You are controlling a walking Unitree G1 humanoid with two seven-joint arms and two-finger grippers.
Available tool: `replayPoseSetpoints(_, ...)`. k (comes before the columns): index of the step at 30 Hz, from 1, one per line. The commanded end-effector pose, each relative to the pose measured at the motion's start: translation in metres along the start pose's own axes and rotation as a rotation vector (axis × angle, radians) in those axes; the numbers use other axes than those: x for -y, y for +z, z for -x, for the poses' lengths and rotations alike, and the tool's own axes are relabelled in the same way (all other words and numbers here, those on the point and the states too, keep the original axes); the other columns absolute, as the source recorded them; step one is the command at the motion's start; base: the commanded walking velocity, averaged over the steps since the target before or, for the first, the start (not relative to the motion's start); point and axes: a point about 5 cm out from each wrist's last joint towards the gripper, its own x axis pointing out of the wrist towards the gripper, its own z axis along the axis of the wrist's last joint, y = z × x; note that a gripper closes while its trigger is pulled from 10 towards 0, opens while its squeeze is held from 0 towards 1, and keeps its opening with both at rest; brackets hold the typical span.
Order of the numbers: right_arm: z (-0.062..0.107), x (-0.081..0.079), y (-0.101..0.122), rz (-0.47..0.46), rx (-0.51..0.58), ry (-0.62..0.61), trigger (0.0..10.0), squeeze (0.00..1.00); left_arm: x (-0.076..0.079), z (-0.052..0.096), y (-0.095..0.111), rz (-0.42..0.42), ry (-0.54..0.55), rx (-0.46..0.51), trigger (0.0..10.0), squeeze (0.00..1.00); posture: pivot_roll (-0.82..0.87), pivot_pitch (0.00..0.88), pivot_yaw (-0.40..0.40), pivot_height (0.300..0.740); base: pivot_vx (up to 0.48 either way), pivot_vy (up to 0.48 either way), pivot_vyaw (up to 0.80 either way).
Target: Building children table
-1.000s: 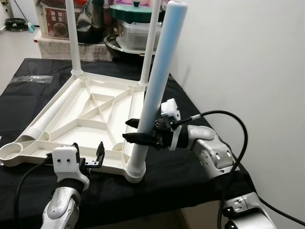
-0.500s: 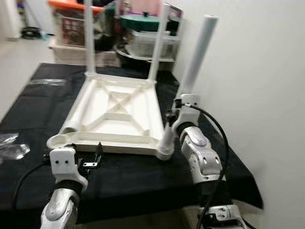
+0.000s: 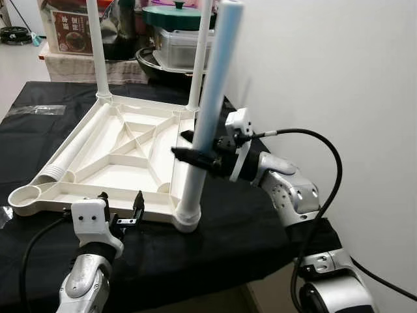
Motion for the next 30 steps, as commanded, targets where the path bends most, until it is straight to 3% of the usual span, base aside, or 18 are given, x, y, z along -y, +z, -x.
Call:
replayPoseSetpoints(1,-0.004,-0.012,-0.009,-0.005,-0.028,0.118,3.2,0.00,0.003,0.000,-0.002,0.019,-0.012,-0.002,10.0,0.00,0.14,0.000,-0.188,0.740,0.000,0.000,0.00)
replayPoseSetpoints(2,-0.008,-0.020,-0.017,-0.020,-0.044,0.162,0.0,0.00,0.002,0.000,-0.001,0.018,-0.008,0.001,10.0,0.00,0.14,0.000,-0.191,0.740,0.000,0.000,0.00)
replayPoseSetpoints(5,-0.015,-0.018,-0.027,-0.028,-0.084,0.081,0.0,0.00,0.002,0.000,-0.001,0.017,-0.005,0.002,10.0,0.00,0.14,0.000,-0.191,0.740,0.000,0.000,0.00)
replayPoseSetpoints(6,-0.017,0.010,-0.042,-0.089,-0.154,-0.329,0.0,0.00,0.002,0.001,-0.001,0.018,-0.004,-0.001,10.0,0.00,0.13,0.000,-0.180,0.740,0.000,0.000,0.00)
replayPoseSetpoints(8,-0.017,0.010,-0.042,-0.089,-0.154,-0.329,0.0,0.00,0.002,0.001,-0.001,0.018,-0.004,-0.001,10.0,0.00,0.13,0.000,-0.180,0.740,0.000,0.000,0.00)
replayPoseSetpoints(9,0.002,0.037,-0.056,-0.146,-0.209,-0.809,0.0,0.00,0.003,0.002,-0.002,0.020,-0.006,-0.004,10.0,0.00,0.13,0.000,-0.180,0.740,0.000,0.000,0.00)
replayPoseSetpoints(14,0.064,0.046,-0.064,-0.184,-0.229,-1.532,0.0,0.00,0.004,0.003,-0.002,0.021,-0.011,-0.008,10.0,0.00,0.13,0.000,-0.178,0.740,0.000,0.000,0.00)
replayPoseSetpoints(15,0.060,0.038,-0.057,-0.150,-0.206,-1.508,0.0,0.00,0.003,0.003,-0.002,0.021,-0.010,-0.009,10.0,0.00,0.12,0.000,-0.171,0.740,0.000,0.000,0.00)
replayPoseSetpoints(16,0.051,0.030,-0.052,-0.143,-0.182,-1.443,6.4,0.00,0.003,0.003,-0.003,0.022,-0.009,-0.010,10.0,0.00,0.11,0.000,-0.170,0.740,0.000,0.000,0.00)
replayPoseSetpoints(17,0.051,0.030,-0.052,-0.143,-0.182,-1.443,6.4,0.00,0.003,0.003,-0.003,0.022,-0.009,-0.010,10.0,0.00,0.11,0.000,-0.170,0.740,0.000,0.000,0.00)
replayPoseSetpoints(18,0.041,0.024,-0.049,-0.139,-0.173,-1.369,10.0,0.00,0.003,0.003,-0.003,0.023,-0.010,-0.011,10.0,0.00,0.11,0.000,-0.170,0.740,0.000,0.000,0.00)
replayPoseSetpoints(20,0.028,0.019,-0.042,-0.133,-0.122,-1.274,10.0,0.00,0.003,0.003,-0.003,0.023,-0.013,-0.012,10.0,0.00,0.11,0.000,-0.166,0.740,0.000,0.000,0.00)
replayPoseSetpoints(21,0.019,0.017,-0.036,-0.125,-0.076,-1.200,10.0,0.61,0.004,0.003,-0.003,0.023,-0.016,-0.012,10.0,0.00,0.11,0.000,-0.166,0.740,0.000,0.000,0.00)
replayPoseSetpoints(23,0.019,0.017,-0.036,-0.125,-0.076,-1.200,10.0,0.61,0.004,0.003,-0.003,0.023,-0.016,-0.012,10.0,0.00,0.11,0.000,-0.166,0.740,0.000,0.000,0.00)
replayPoseSetpoints(24,0.013,0.021,-0.027,-0.117,-0.026,-1.110,10.0,1.00,0.004,0.002,-0.003,0.023,-0.018,-0.012,10.0,0.00,0.11,0.000,-0.171,0.740,0.000,0.000,0.00)
replayPoseSetpoints(26,0.004,0.025,-0.018,-0.129,0.015,-0.964,10.0,1.00,0.005,0.002,-0.003,0.024,-0.019,-0.011,10.0,0.00,0.12,0.000,-0.174,0.740,0.000,0.000,0.00)
replayPoseSetpoints(27,-0.002,0.030,-0.006,-0.138,0.059,-0.779,10.0,0.00,0.005,0.001,-0.003,0.025,-0.018,-0.009,10.0,0.00,0.12,0.000,-0.174,0.740,0.000,0.000,0.00)
replayPoseSetpoints(30,-0.006,0.032,0.002,-0.144,0.088,-0.674,10.0,0.00,0.005,0.001,-0.003,0.026,-0.018,-0.007,10.0,0.00,0.12,0.000,-0.175,0.740,0.000,0.000,0.00)
